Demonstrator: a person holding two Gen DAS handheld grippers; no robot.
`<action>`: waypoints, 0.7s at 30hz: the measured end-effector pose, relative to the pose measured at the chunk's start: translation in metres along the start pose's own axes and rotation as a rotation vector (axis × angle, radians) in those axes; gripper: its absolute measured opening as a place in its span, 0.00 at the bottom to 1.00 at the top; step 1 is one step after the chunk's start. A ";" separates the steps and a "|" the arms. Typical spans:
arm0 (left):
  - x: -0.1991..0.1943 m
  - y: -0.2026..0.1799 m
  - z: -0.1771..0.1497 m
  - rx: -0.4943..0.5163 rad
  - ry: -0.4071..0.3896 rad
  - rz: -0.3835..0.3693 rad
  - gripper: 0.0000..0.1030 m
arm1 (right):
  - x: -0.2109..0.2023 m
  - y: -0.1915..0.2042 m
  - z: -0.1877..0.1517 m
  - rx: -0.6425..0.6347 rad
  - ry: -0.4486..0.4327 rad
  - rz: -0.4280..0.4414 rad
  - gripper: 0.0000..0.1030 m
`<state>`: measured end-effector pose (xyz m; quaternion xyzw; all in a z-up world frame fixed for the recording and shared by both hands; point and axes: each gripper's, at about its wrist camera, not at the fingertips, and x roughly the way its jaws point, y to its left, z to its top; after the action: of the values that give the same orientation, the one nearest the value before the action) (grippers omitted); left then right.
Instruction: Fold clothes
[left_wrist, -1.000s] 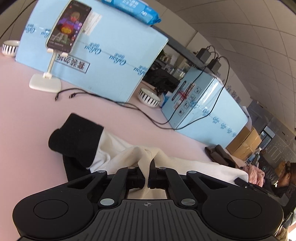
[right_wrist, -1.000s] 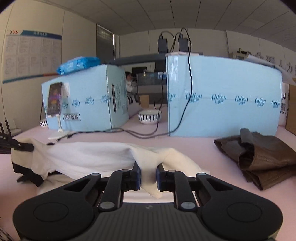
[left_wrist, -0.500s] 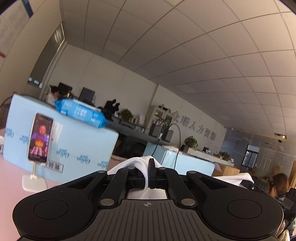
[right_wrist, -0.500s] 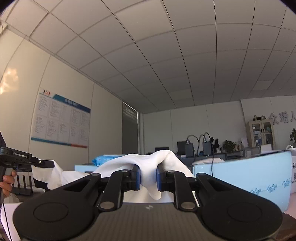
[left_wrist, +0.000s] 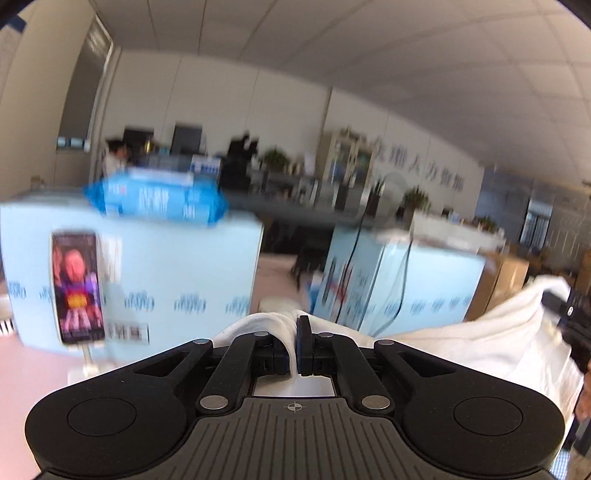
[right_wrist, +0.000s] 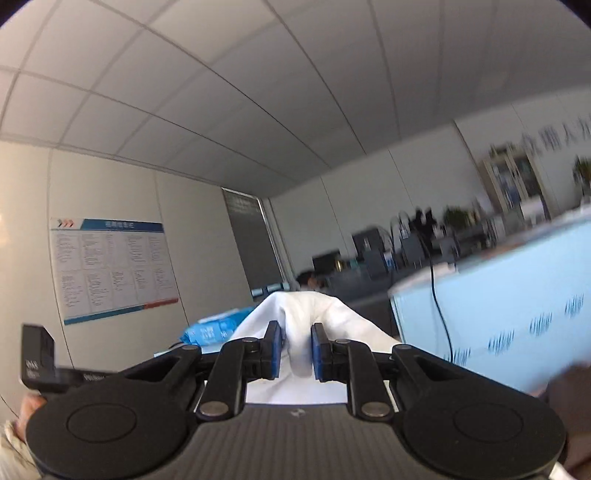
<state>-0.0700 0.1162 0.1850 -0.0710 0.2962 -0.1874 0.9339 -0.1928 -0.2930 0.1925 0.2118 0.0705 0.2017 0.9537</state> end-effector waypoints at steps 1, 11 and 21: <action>0.019 0.008 -0.006 -0.043 0.068 0.005 0.41 | 0.016 -0.013 -0.009 0.025 0.054 -0.034 0.33; -0.005 0.094 -0.068 -0.308 0.102 -0.008 0.72 | 0.035 -0.092 -0.055 0.136 0.316 -0.207 0.77; -0.048 0.081 -0.190 -0.247 0.403 -0.112 0.83 | -0.044 -0.140 -0.107 0.281 0.565 -0.341 0.93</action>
<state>-0.1913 0.2056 0.0354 -0.1622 0.4930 -0.2117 0.8281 -0.2072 -0.3871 0.0375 0.2617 0.3929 0.0785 0.8780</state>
